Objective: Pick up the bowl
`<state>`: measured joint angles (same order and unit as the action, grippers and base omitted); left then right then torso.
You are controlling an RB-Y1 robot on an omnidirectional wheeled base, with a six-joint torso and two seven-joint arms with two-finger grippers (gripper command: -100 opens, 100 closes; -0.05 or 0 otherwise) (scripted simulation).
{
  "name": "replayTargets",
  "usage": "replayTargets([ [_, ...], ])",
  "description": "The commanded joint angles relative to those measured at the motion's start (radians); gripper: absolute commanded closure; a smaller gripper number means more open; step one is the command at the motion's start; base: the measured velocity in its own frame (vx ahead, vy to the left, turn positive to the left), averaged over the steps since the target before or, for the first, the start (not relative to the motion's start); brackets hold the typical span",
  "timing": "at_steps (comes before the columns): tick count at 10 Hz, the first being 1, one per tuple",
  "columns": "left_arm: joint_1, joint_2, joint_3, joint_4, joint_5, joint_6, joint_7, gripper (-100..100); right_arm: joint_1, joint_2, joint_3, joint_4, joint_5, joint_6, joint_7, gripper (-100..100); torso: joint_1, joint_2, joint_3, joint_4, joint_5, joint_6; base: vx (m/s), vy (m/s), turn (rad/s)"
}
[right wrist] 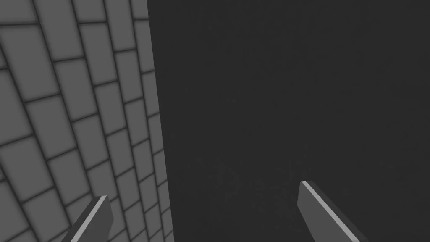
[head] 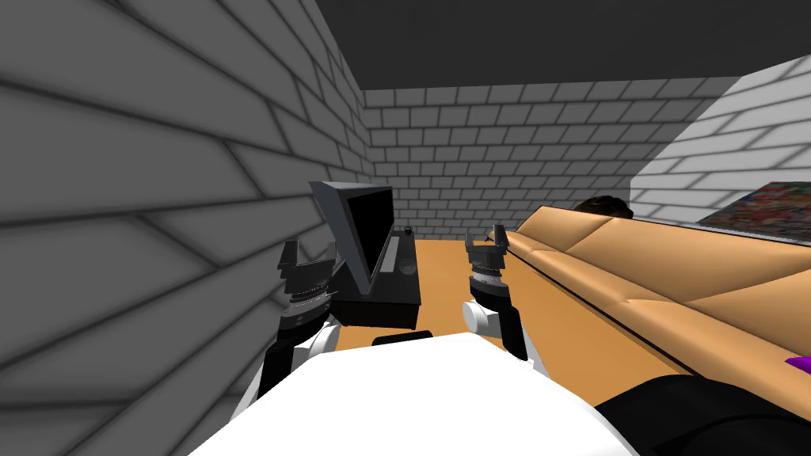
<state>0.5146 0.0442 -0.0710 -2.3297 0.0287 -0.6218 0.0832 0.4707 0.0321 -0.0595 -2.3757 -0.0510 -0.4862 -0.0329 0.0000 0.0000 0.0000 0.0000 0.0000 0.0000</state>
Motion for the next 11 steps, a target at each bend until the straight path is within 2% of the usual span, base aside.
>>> replayTargets([
  [1,0.0,0.0,0.0,0.0,0.0,0.0,0.0,0,0.004,-0.035,0.009,0.004,0.007,0.004,-0.001,-100,0.0,0.0,0.0,0.0,0.0,0.0,-0.021,0.007,0.016],
  [5,0.0,0.0,0.0,0.0,0.0,0.0,0.0,0,0.022,-0.148,0.059,0.04,0.046,0.031,-0.004,-100,0.003,0.005,0.003,0.001,0.001,0.0,-0.068,0.046,0.051],
  [9,0.0,0.0,0.0,0.0,0.0,0.0,0.0,0,0.044,-0.261,0.129,0.129,0.115,0.087,-0.003,-100,0.005,0.008,0.005,0.002,0.001,0.0,-0.11,0.081,0.136],
  [10,0.0,0.0,0.0,0.0,0.0,0.0,0.0,0,0.044,-0.261,0.129,0.13,0.115,0.087,-0.003,-100,0.006,0.008,0.005,0.002,0.001,0.0,-0.066,0.054,0.031],
  [11,0.0,0.0,0.0,0.0,0.0,0.0,0.0,0,0.049,-0.288,0.149,0.161,0.137,0.105,-0.002,-100,0.004,0.006,0.004,0.001,0.001,0.0,-0.051,0.051,0.137],
])
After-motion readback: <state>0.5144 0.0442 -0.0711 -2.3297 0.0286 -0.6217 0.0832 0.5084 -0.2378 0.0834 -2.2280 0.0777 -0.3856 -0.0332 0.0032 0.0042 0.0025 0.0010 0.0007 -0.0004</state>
